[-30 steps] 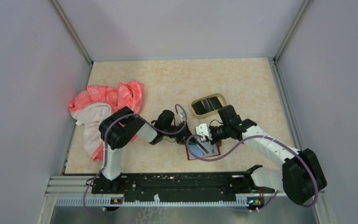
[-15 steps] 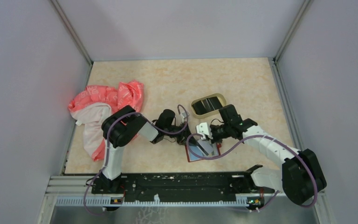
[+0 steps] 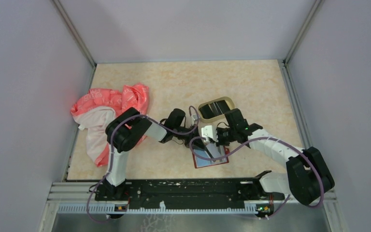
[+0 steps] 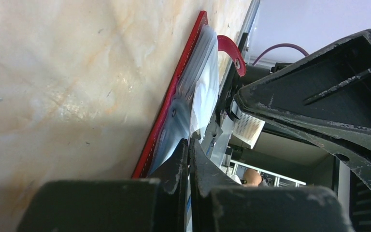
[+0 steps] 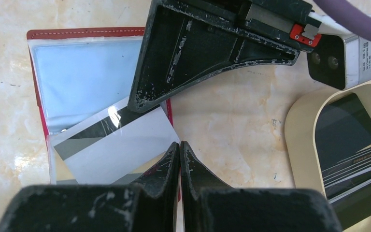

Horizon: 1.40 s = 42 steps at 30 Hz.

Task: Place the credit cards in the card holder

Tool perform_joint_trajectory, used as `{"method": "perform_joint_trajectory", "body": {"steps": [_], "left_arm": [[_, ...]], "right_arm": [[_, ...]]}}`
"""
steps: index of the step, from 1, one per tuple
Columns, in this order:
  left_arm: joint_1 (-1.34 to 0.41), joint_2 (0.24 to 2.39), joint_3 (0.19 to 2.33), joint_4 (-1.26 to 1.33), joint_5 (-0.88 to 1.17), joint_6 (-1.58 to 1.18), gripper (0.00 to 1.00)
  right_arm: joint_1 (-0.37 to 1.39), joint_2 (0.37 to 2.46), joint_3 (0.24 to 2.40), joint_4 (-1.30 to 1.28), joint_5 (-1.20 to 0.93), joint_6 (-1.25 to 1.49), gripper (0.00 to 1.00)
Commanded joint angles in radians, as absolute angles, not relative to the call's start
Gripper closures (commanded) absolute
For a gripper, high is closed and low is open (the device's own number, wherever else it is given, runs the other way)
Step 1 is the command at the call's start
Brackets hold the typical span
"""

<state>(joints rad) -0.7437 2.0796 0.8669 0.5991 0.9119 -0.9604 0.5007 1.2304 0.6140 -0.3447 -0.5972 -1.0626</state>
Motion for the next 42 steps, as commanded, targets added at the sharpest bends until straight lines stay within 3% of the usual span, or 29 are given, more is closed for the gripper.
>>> {"method": "perform_joint_trajectory", "body": {"steps": [1, 21, 30, 42], "left_arm": [[-0.734, 2.098, 0.899, 0.499, 0.954, -0.873, 0.96], [-0.724, 2.113, 1.040, 0.178, 0.960, -0.658, 0.94], [-0.728, 2.120, 1.053, 0.173, 0.960, -0.650, 0.93], [-0.742, 2.143, 1.076, 0.192, 0.975, -0.657, 0.91]], "right_arm": [[0.508, 1.230, 0.626, -0.331, -0.575, -1.085, 0.98], [0.510, 1.230, 0.619, -0.296, -0.567, -1.061, 0.96], [0.613, 1.283, 0.597, -0.184, -0.430, -1.027, 0.96], [0.630, 1.326, 0.604, -0.203, -0.426, -1.058, 0.96]]}}
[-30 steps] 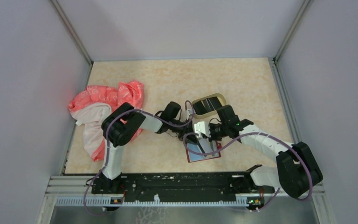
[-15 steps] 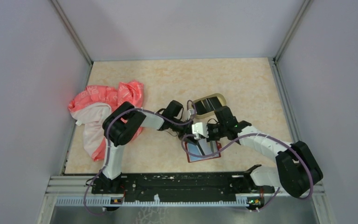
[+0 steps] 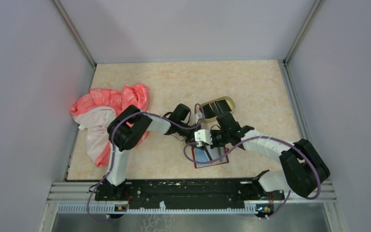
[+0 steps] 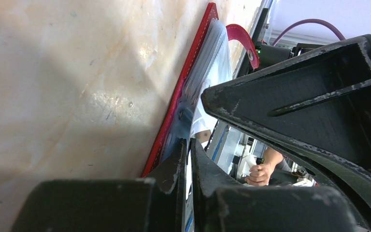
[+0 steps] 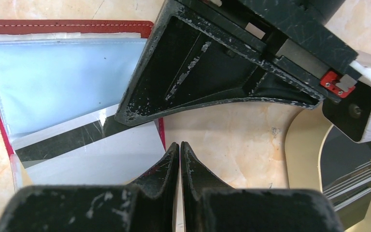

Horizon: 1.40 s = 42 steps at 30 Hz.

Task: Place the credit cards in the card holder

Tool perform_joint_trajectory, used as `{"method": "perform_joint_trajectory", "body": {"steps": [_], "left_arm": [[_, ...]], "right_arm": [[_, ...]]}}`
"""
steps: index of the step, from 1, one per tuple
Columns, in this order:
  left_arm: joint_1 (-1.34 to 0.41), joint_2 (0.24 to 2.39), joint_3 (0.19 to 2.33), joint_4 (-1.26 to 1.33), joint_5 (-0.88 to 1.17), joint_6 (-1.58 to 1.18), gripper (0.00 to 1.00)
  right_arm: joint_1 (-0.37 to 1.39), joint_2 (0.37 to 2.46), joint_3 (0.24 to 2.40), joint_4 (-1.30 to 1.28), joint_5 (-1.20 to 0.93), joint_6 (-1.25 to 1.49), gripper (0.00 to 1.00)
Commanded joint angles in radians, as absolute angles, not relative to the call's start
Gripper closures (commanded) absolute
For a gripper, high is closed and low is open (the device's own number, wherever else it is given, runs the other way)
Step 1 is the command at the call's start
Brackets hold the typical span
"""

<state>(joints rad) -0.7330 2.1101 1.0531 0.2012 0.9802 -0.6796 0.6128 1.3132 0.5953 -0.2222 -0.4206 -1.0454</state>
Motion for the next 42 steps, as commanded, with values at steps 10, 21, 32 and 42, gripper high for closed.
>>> {"method": "perform_joint_trajectory", "body": {"steps": [10, 21, 32, 42], "left_arm": [[-0.744, 2.140, 1.078, 0.193, 0.974, -0.661, 0.88], [-0.744, 2.137, 1.069, 0.218, 0.962, -0.684, 0.80], [-0.753, 2.135, 1.075, 0.240, 0.955, -0.712, 0.85], [-0.762, 2.132, 1.097, 0.219, 0.940, -0.711, 0.87]], "right_arm": [[0.630, 1.346, 0.648, -0.338, -0.478, -1.138, 0.96], [0.629, 1.351, 0.684, -0.423, -0.485, -1.156, 0.97], [0.595, 1.333, 0.698, -0.429, -0.521, -1.116, 0.97], [0.471, 1.209, 0.689, -0.471, -0.642, -1.158, 0.82]]}}
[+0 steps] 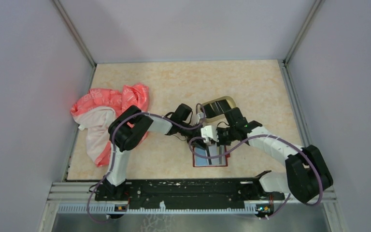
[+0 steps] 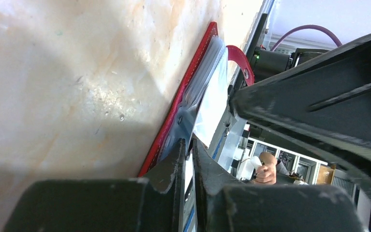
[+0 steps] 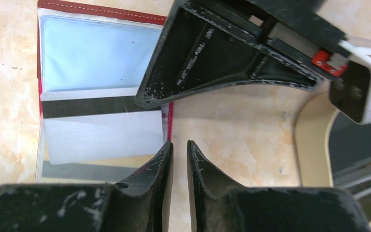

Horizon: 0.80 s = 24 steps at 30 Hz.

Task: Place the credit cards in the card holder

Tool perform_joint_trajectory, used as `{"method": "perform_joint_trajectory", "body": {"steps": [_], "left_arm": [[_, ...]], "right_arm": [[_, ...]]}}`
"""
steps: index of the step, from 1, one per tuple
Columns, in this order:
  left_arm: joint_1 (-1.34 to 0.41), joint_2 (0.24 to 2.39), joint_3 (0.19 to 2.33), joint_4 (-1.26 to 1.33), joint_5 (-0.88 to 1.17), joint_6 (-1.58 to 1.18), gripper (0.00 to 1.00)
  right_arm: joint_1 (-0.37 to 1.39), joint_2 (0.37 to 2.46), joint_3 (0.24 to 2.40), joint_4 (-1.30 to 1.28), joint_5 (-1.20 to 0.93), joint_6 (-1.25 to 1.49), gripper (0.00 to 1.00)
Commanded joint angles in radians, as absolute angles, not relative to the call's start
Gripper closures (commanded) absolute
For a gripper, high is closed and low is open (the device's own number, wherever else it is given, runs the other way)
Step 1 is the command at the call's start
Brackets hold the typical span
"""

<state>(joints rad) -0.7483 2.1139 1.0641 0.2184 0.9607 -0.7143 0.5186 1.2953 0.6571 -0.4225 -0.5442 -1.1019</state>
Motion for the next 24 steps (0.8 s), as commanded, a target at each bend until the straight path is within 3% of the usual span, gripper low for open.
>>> {"method": "perform_joint_trajectory", "body": {"steps": [1, 11, 24], "left_arm": [[-0.762, 2.132, 1.102, 0.209, 0.936, -0.704, 0.87], [-0.762, 2.113, 1.150, 0.043, 0.876, -0.612, 0.89], [-0.774, 2.105, 1.165, 0.008, 0.857, -0.579, 0.89]], "right_arm": [[0.458, 1.194, 0.690, -0.497, -0.650, -1.193, 0.82], [0.368, 1.175, 0.714, -0.708, -0.613, -1.429, 0.82], [0.360, 1.243, 0.703, -0.786, -0.477, -1.544, 0.84]]}}
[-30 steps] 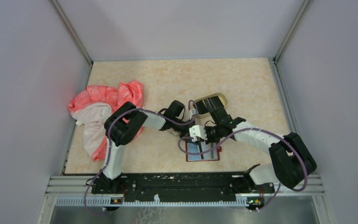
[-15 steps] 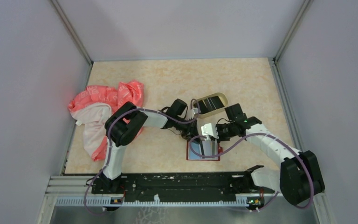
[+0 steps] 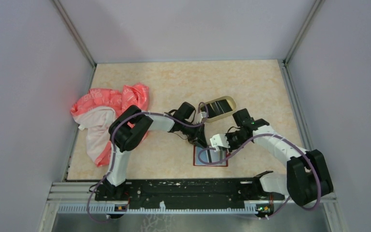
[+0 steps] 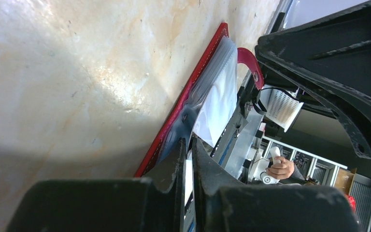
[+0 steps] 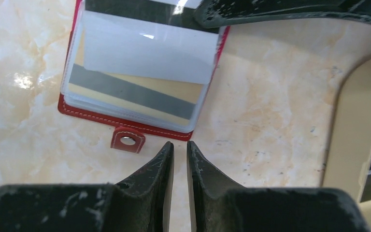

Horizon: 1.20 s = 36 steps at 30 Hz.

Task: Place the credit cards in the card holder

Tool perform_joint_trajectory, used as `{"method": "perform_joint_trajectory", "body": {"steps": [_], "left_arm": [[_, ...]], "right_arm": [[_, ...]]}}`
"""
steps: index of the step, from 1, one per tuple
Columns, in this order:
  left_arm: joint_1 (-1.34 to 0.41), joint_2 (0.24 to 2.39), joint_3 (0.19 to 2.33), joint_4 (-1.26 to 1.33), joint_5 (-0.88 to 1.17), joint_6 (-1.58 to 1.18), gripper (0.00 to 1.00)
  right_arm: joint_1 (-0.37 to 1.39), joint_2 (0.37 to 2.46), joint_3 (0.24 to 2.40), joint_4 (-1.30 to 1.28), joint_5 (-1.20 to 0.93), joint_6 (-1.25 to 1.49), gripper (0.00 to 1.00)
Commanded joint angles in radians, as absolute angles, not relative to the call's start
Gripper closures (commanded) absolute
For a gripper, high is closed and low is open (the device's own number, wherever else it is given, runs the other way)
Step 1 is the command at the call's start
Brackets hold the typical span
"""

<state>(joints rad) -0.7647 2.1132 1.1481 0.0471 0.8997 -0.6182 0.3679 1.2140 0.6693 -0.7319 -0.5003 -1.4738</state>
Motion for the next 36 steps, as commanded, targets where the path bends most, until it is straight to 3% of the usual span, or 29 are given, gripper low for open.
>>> {"method": "perform_joint_trajectory", "body": {"steps": [1, 36], "left_arm": [[-0.776, 2.105, 1.167, 0.005, 0.857, -0.577, 0.89], [-0.785, 2.140, 1.263, -0.136, 0.854, -0.501, 0.89]], "right_arm": [[0.360, 1.250, 0.705, -0.797, -0.479, -1.552, 0.84], [0.456, 1.301, 0.681, -0.618, -0.514, -1.418, 0.86]]}}
